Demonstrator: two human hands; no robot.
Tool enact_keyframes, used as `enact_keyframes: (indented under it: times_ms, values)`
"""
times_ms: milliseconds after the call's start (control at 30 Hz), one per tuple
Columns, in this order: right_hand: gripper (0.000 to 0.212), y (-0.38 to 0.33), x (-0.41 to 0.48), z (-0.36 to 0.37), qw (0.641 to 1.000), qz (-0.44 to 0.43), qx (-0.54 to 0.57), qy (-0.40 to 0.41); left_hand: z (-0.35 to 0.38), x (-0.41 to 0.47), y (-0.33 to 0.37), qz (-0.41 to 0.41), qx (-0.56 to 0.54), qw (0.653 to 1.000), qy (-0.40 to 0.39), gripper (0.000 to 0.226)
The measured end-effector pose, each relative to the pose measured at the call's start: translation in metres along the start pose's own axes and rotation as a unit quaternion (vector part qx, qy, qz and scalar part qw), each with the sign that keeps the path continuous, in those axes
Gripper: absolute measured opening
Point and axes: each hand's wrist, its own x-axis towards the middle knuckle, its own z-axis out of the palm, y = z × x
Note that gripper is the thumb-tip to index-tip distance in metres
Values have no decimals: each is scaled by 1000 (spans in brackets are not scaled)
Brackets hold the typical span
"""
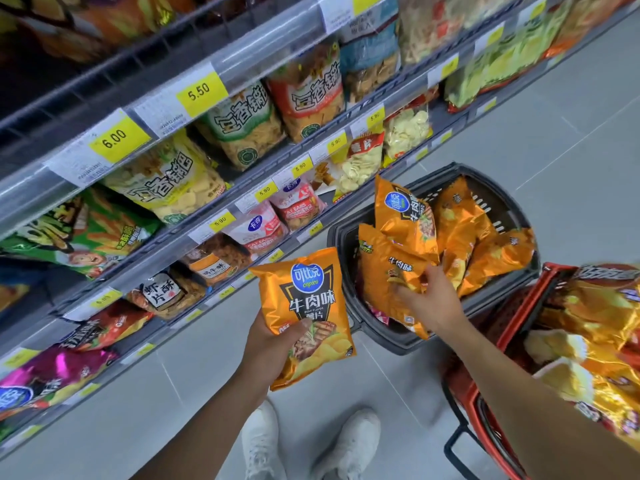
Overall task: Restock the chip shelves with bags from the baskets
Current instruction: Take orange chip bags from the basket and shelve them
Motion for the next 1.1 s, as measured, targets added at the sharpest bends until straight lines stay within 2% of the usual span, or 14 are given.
enact_keyframes:
  times_ms: [67, 133, 300, 500, 567, 600, 633, 667, 700, 800, 933, 1000, 1100]
  values:
    - [54, -20, -19, -7, 997, 11, 72, 11, 4, -9, 12, 6, 1, 1000, -10, 42]
    - [52, -42, -38, -14, 988, 19, 151, -1, 8, -21, 25, 13, 5, 999, -29, 43]
    - [74, -93, -86, -46, 951, 34, 296, -83, 2, -67, 70, 32, 6, 997, -68, 42]
    - [61, -158, -162, -95, 939, -11, 328, -101, -35, -139, 138, 30, -6, 993, -116, 34]
    - [55, -179, -182, -114, 923, -2, 374, -93, -54, -160, 159, 15, -13, 992, -121, 39]
    - [45, -190, -194, -125, 920, -6, 384, -82, -64, -168, 169, 11, -14, 992, -128, 49]
    - [33, -199, -207, -136, 920, -27, 386, -66, -74, -177, 180, 8, -14, 990, -141, 64]
    - [30, -210, -220, -146, 920, -60, 385, -51, -83, -185, 191, 7, -10, 987, -162, 80]
    - [37, -216, -231, -154, 922, -94, 374, -41, -90, -189, 199, 8, -11, 983, -183, 90]
    - [55, -249, -272, -175, 924, -171, 343, 2, -107, -223, 232, 31, -17, 965, -260, 91]
    - [80, -291, -320, -198, 940, -195, 277, 44, -120, -271, 271, 73, -14, 950, -304, 104]
    - [82, -306, -336, -207, 943, -208, 260, 13, -126, -292, 284, 87, -8, 948, -307, 117]
    - [83, -326, -360, -218, 939, -205, 272, -38, -135, -319, 296, 117, 2, 942, -314, 114]
